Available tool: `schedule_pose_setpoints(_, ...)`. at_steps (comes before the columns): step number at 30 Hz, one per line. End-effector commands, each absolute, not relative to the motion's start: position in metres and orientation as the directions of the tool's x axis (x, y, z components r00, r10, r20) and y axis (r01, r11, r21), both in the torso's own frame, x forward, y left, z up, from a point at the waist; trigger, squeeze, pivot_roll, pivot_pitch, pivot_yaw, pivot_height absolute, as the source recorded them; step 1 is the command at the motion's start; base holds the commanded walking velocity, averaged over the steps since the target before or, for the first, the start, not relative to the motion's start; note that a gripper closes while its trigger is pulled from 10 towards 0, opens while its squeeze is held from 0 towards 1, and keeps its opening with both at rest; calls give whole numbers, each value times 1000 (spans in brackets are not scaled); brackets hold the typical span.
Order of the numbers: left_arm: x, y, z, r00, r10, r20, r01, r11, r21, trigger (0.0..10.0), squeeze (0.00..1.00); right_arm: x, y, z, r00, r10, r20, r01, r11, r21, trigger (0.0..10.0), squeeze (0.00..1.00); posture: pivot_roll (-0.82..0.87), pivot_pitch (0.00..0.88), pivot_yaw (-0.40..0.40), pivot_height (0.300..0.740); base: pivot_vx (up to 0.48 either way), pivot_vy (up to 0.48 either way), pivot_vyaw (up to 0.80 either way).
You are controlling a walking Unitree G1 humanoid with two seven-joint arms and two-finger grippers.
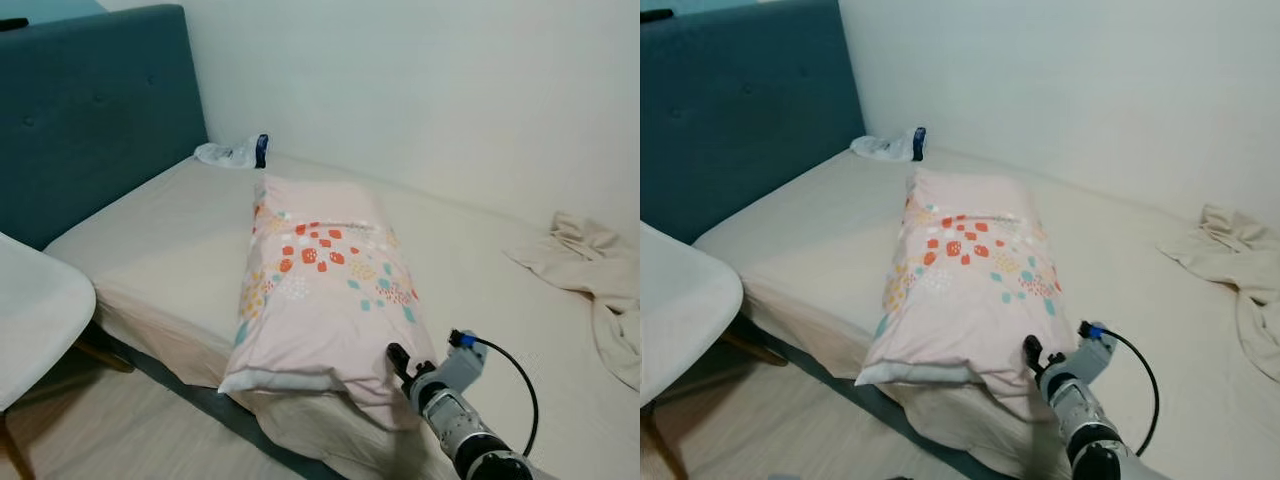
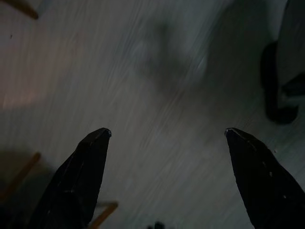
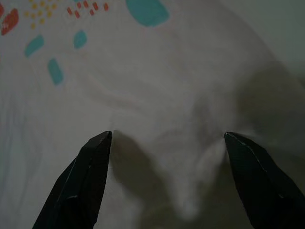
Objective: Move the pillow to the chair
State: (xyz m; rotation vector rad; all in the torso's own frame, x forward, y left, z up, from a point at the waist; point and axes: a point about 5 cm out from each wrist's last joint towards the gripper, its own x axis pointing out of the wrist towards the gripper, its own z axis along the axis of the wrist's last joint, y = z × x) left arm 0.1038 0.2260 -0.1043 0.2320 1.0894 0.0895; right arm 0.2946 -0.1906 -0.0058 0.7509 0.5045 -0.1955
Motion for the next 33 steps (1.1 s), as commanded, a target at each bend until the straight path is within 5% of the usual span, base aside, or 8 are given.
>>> schedule_pose_setpoints(1, 95, 234, -104, 452, 190, -872, 71, 966, 247, 10000, 0, 289, -192, -11, 854, 0, -521, 374, 697, 612, 10000, 0, 235, 92, 24, 641, 0, 0, 0)
schedule_pose_setpoints(6, 78, 245, -104, 435, 200, -878, 84, 962, 260, 10000, 0, 281, -200, -18, 816, -57, -575, 454, 680, 576, 10000, 20, 263, 149, 51, 641, 0, 0, 0)
schedule_pose_setpoints(7, 75, 247, -104, 433, 202, -879, 85, 961, 263, 10000, 0, 280, -201, -19, 809, -71, -584, 469, 677, 567, 10000, 408, 265, 154, 53, 641, 0, 0, 0)
schedule_pose_setpoints(8, 70, 251, -103, 432, 204, -878, 85, 960, 265, 10000, 0, 280, -201, -19, 807, -73, -586, 470, 679, 564, 10000, 1000, 277, 183, 62, 641, 0, 0, 0)
schedule_pose_setpoints(21, 60, 252, -102, 469, 175, -866, 102, 963, 250, 10000, 0, 306, -184, 5, 897, 48, -439, 297, 669, 681, 10000, 1000, 297, 274, 91, 641, 0, 0, 0)
schedule_pose_setpoints(22, 61, 251, -101, 475, 170, -864, 105, 963, 248, 10000, 0, 308, -182, 7, 902, 56, -427, 286, 663, 691, 10000, 553, 297, 279, 90, 641, 0, 0, 0)
schedule_pose_setpoints(23, 62, 251, -101, 479, 166, -862, 107, 964, 245, 10000, 0, 309, -180, 9, 906, 63, -418, 279, 654, 703, 10000, 0, 297, 279, 90, 641, 0, 0, 0)
schedule_pose_setpoints(33, 61, 251, -100, 494, 156, -855, 113, 964, 241, 10000, 0, 310, -133, 7, 887, 198, -416, 236, 581, 779, 10000, 0, 288, 287, 91, 641, 0, 0, 0)
